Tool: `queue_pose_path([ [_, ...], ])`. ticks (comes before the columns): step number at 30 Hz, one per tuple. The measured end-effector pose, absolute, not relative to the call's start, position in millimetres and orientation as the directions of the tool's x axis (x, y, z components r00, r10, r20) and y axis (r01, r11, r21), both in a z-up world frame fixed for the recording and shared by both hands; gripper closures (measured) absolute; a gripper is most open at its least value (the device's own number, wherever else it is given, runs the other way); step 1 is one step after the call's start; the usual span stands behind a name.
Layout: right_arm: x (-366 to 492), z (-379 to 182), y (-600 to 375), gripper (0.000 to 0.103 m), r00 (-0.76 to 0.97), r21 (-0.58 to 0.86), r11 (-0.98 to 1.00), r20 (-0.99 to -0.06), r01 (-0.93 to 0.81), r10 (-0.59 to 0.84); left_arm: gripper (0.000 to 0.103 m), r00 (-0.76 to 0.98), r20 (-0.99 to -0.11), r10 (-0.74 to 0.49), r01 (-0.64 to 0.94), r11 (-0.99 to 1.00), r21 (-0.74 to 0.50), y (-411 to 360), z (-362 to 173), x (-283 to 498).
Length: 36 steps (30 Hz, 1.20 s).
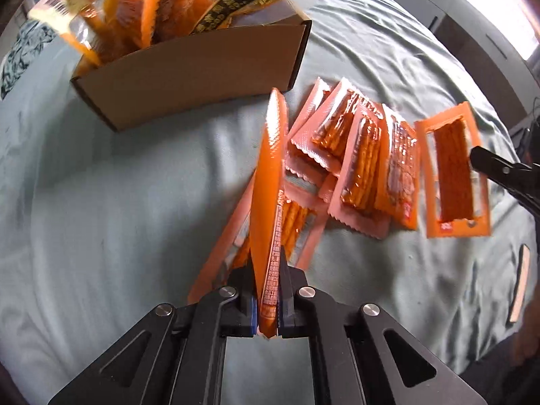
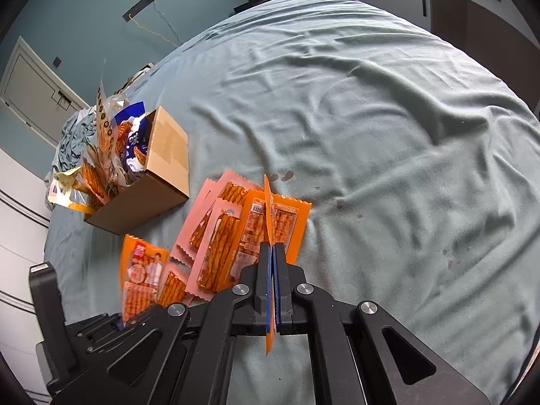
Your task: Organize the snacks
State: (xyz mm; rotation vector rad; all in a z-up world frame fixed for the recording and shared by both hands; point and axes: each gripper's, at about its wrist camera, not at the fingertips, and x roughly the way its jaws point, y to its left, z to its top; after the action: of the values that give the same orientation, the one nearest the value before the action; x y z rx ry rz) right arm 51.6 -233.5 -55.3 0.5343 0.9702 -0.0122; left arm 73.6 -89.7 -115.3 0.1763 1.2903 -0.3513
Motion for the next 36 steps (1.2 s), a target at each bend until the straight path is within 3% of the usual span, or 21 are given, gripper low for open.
queue_pose_path([
  [13, 47.9, -53.8, -231.7, 0.103, 0.578, 0.44, 0.868, -0.779, 0.23, 0.242, 0.098, 0.315, -0.909, -0.272, 0.302, 0.937, -0.175, -51.5, -55.0, 40.8],
  [21, 40.4, -42.6, -225.9, 0.103, 0.606, 0.448, 0.874, -0.753, 0.187, 0.256, 0.098, 0.387, -0.877, -0.286, 0.293, 0.94, -0.177, -36.0, -27.1, 32.2],
  [28, 42.7, -43.0, -221.5, 0.103, 0.601, 0.455, 0.875, -0.75, 0.168, 0.275, 0.098, 0.473, -0.842, -0.259, 0.208, 0.962, -0.179, 3.2, 1.0, 65.2],
  [36, 48.0, -41.2, -215.1, 0.103, 0.605, 0.455, 0.88, -0.742, 0.139, 0.288, 0.097, 0.547, -0.773, -0.323, 0.194, 0.946, -0.258, 13.5, 30.9, 140.8],
])
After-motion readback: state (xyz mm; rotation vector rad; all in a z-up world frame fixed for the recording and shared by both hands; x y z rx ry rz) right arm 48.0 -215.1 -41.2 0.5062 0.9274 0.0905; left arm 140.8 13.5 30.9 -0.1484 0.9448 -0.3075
